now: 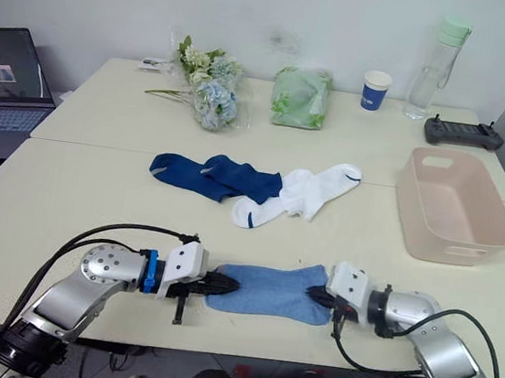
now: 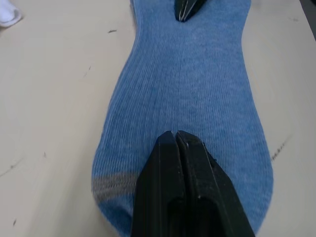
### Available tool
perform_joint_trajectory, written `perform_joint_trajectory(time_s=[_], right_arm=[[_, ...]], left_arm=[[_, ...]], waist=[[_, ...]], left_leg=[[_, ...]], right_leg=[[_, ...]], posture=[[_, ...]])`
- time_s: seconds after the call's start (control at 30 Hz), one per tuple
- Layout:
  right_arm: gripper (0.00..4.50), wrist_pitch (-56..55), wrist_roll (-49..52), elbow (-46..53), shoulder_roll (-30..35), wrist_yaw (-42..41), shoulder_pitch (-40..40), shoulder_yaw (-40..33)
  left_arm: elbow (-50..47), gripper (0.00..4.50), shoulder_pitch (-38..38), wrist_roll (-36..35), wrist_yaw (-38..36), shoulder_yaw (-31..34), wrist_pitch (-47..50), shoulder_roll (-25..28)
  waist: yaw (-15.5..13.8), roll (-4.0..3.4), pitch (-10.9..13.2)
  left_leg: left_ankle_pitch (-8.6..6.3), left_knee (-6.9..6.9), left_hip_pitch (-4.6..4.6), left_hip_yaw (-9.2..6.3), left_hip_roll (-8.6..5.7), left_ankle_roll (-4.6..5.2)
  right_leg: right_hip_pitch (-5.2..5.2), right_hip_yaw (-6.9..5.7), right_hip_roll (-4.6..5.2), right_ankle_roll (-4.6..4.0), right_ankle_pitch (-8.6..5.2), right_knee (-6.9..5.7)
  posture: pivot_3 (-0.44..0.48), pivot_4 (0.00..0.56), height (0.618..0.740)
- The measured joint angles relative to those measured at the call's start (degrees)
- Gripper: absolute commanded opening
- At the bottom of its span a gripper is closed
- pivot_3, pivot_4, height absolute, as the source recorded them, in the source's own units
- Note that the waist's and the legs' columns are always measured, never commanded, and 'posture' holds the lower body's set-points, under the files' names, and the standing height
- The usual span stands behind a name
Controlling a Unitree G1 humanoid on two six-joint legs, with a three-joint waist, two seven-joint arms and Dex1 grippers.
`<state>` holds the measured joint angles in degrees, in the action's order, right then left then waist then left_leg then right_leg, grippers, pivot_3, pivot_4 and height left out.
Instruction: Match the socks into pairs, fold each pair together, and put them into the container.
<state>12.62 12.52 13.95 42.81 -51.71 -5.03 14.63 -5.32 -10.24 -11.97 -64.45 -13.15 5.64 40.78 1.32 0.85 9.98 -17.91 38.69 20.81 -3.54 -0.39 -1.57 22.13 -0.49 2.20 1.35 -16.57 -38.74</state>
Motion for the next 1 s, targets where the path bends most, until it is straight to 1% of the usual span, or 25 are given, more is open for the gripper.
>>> perform_joint_trajectory(time_s=[0.17, 0.23, 0.27, 0.33, 0.37, 0.47, 0.6, 0.73, 0.8, 0.87, 1.0], right_arm=[[0.0, 1.66, 2.22, 0.98, 1.02, -1.27, 2.12, -3.33], [0.0, 8.17, 7.91, 2.76, 0.52, -0.58, 2.89, -6.93], [0.0, 12.99, 12.48, 4.99, -0.02, 0.18, 2.9, -9.68], [0.37, 18.14, 17.76, 9.13, 0.4, 0.71, 2.78, -13.07], [0.6, 20.88, 20.1, 10.95, 0.61, 1.48, 2.72, -14.81], [1.63, 25.79, 21.94, 11.67, 1.79, 3.69, 3.94, -17.35], [3.09, 26.85, 18.81, 8.73, 2.03, 5.68, 4.55, -16.8], [4.47, 26.79, 16.28, 7.53, 0.4, 6.79, 4.55, -14.26], [4.4, 26.99, 15.87, 7.4, -0.88, 7.04, 4.34, -13.68], [3.97, 27.45, 15.81, 7.39, -1.52, 7.59, 4.15, -13.58], [2.56, 29.67, 16.96, 7.43, -2.71, 7.82, 4.01, -13.56]], left_arm=[[0.65, 0.04, 0.5, -2.32, -1.21, 1.49, 0.62, 0.12], [0.54, 0.04, 0.62, -3.52, -1.37, 2.69, 1.48, 0.52], [0.22, 0.04, 0.66, -4.03, -1.2, 3.68, 2.0, 0.52], [-1.13, 0.0, 0.61, -5.36, -1.03, 5.14, 3.29, 0.54], [-2.31, 0.0, 0.72, -6.19, -1.07, 5.98, 4.36, 0.61], [-4.85, 0.0, 1.73, -7.46, -1.25, 7.42, 6.18, 1.8], [-5.49, 0.0, 2.18, -7.45, -1.2, 7.84, 6.75, 2.02], [-5.91, 0.0, 2.15, -7.43, -0.75, 7.83, 6.84, 1.66], [-6.07, 0.0, 2.23, -7.38, -0.16, 7.83, 6.83, 1.6], [-6.15, 0.0, 2.45, -7.37, 0.1, 7.83, 6.8, 1.51], [-6.17, 0.0, 2.72, -7.8, 1.24, 7.84, 7.65, 0.14]], waist=[[0.0, 0.01, -0.01], [-0.01, 0.0, 0.01], [-0.03, -0.01, 0.03], [0.05, -0.01, 0.02], [0.04, -0.01, 0.02], [-0.03, -0.01, 0.02], [0.0, -0.01, 0.02], [0.05, -0.01, 0.02], [0.1, 0.0, 0.02], [0.14, 0.01, 0.01], [0.12, 0.02, 0.01]], left_leg=[[-0.01, 0.04, 0.01, 0.0, 0.0, 0.01], [0.0, 0.04, 0.05, -0.02, 0.01, 0.01], [0.0, 0.05, 0.05, -0.03, 0.01, 0.01], [0.0, 0.04, 0.04, -0.05, 0.06, 0.01], [0.0, 0.04, 0.05, -0.08, 0.06, 0.01], [-0.01, 0.04, 0.05, -0.06, 0.03, 0.01], [-0.01, 0.04, 0.04, 0.01, 0.01, 0.01], [-0.01, 0.04, 0.04, -0.02, 0.04, 0.01], [-0.01, 0.04, 0.03, 0.0, 0.04, 0.01], [-0.01, 0.05, 0.02, 0.0, 0.04, 0.01], [-0.01, 0.04, 0.03, -0.04, 0.05, 0.01]], right_leg=[[0.0, 0.0, 0.0, 0.0, 0.0, -0.02], [0.05, 0.0, 0.01, 0.0, 0.0, -0.08], [0.06, 0.01, 0.02, 0.0, 0.0, -0.11], [0.06, -0.01, 0.0, 0.0, 0.0, -0.12], [0.06, -0.03, 0.0, 0.0, 0.0, -0.12], [0.05, -0.02, 0.01, 0.0, 0.0, -0.1], [0.06, 0.02, 0.0, 0.0, 0.0, -0.11], [0.08, 0.0, -0.03, 0.0, 0.0, -0.11], [0.06, 0.02, -0.03, 0.0, 0.0, -0.11], [0.06, 0.02, -0.02, 0.0, 0.0, -0.12], [0.06, -0.01, -0.03, 0.0, 0.0, -0.12]], posture=[[0.0, 0.15, 0.74], [0.0, 0.15, 0.74], [0.0, 0.15, 0.74], [0.0, 0.15, 0.74], [0.0, 0.15, 0.74], [0.0, 0.15, 0.74], [0.0, 0.15, 0.74], [0.0, 0.15, 0.74], [0.0, 0.15, 0.74], [0.0, 0.15, 0.74], [0.0, 0.15, 0.74]])
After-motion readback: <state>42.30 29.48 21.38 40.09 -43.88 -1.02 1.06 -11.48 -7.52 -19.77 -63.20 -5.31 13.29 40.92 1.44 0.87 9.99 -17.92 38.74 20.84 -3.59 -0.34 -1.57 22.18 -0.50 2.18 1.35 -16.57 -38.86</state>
